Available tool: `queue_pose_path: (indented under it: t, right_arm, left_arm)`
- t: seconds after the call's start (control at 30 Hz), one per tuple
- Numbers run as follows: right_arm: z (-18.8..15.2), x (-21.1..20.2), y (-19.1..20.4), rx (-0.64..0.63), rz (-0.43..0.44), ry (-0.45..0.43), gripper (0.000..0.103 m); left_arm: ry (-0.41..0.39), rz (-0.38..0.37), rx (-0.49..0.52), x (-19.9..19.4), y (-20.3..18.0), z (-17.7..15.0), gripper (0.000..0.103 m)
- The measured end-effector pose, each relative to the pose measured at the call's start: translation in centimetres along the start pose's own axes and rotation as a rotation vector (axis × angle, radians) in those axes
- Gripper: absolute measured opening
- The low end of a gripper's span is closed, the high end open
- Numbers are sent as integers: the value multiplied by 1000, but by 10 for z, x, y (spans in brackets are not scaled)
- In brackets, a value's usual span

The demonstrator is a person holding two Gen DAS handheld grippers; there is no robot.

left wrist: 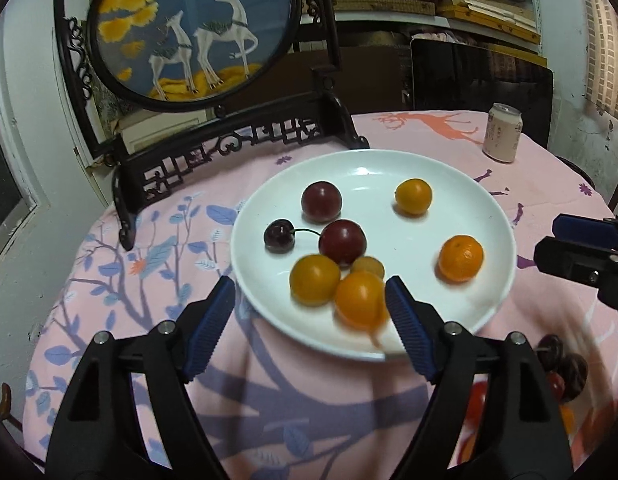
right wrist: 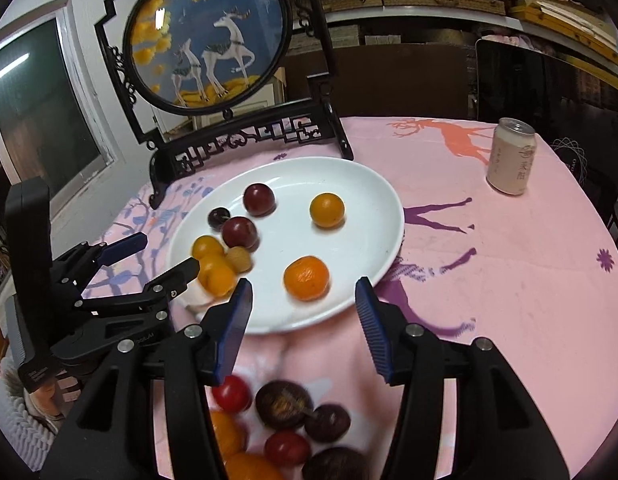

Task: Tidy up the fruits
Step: 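Release the orange and small yellow fruit onto the white plate with both tools, then withdraw both tools from the plate toward the remaining fruits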

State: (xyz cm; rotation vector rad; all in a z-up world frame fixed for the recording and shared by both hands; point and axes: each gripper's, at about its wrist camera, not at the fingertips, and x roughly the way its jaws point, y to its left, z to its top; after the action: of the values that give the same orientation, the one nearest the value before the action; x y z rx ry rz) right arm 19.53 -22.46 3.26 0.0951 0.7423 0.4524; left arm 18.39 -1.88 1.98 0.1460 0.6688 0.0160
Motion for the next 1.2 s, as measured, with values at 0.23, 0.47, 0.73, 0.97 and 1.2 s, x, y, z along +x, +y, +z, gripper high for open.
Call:
queue_pose_path:
  t: [0.23,0.47,0.73,0.97,1.2]
  right_arm:
    - [-24,-25,8,-6,-7,-33,65]
    - [-53,-58,3,41,-61,-115,94]
    - [-87,-100,5,58,-42,-279,102]
    - [-104,-90,11,68,13,-159,102]
    - [-108,-82,12,85,24,-127,102]
  left_arm:
    - [-35,63,56,-30,-7,-20,92]
    - [0,46,17,-46,-1,-37,94]
    - [-23,70,-2,-72,3,-55,101]
    - [-19,71,-46,-86,13,-67,101]
    - [-26,79,-59,-94,16,-75,101]
